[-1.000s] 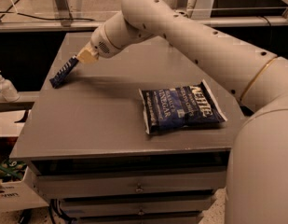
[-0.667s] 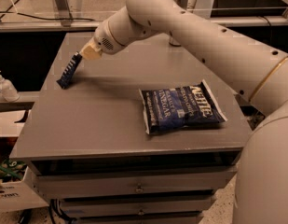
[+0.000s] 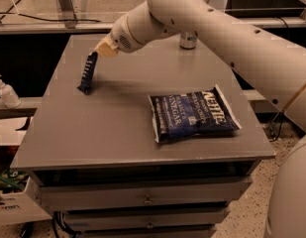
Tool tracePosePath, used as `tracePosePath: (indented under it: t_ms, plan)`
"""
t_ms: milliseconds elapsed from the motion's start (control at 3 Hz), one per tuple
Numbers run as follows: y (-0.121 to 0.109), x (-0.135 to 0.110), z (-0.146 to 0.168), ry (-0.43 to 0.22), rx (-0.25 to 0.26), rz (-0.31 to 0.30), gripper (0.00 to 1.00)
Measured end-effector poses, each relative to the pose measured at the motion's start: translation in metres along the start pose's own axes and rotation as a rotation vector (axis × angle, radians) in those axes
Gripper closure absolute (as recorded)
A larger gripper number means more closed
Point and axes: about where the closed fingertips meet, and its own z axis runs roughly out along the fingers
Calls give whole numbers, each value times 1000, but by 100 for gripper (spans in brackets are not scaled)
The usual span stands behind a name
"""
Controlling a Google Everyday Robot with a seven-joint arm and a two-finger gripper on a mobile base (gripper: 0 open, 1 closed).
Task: Pick rxbar blueberry
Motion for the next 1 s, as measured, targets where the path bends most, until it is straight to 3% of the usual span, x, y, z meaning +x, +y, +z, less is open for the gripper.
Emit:
tracePosePath:
  t_ms: [333, 1000]
  plan:
    - [0, 6, -1, 19, 5, 1, 82]
    - [3, 25, 7, 55, 2, 31, 35]
